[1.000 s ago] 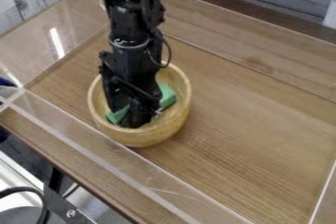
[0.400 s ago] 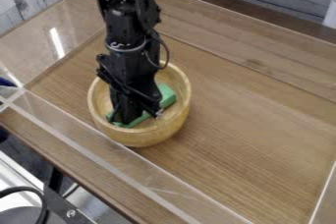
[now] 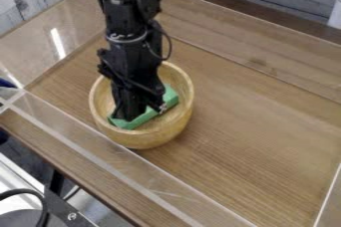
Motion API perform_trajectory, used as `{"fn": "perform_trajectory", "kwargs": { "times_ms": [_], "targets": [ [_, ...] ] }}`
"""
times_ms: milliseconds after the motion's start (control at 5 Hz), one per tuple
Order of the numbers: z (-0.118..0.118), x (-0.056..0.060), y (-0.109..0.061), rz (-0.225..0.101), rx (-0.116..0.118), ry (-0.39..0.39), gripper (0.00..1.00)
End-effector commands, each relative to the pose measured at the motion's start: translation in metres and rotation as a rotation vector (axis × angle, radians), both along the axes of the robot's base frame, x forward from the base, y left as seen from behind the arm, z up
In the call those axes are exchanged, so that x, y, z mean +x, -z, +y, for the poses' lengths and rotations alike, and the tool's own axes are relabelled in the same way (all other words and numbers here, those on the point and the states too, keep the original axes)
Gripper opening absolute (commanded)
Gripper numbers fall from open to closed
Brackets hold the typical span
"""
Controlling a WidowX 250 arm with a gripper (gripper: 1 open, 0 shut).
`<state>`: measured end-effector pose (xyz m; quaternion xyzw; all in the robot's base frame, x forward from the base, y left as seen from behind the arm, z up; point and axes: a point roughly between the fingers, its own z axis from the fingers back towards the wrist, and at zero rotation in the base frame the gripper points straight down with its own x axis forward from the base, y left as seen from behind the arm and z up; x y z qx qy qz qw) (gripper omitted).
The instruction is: Remove the green block from inside the brown bowl and put it on the table
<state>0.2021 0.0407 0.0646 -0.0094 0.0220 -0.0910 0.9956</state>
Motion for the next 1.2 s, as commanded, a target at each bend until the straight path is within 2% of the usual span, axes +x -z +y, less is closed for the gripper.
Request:
{"fn": "perform_trajectory", "kwargs": {
  "times_ms": [0,400,600,800,1000],
  "targets": [
    [0.000,0.018,-0.018,-0.052,0.011,-0.020,0.00],
    [-0.030,0.037,-0.010,-0.062,-0.056,-0.069,0.00],
    [-0.057,0.048,0.005,-0.055,-0.090,-0.087,0.00],
    [-0.088,0.062,0.017,-0.068,-0.158,-0.051,0.00],
    [-0.064,0.066,0.021,-0.081,-0.193,-0.085,0.00]
  ]
}}
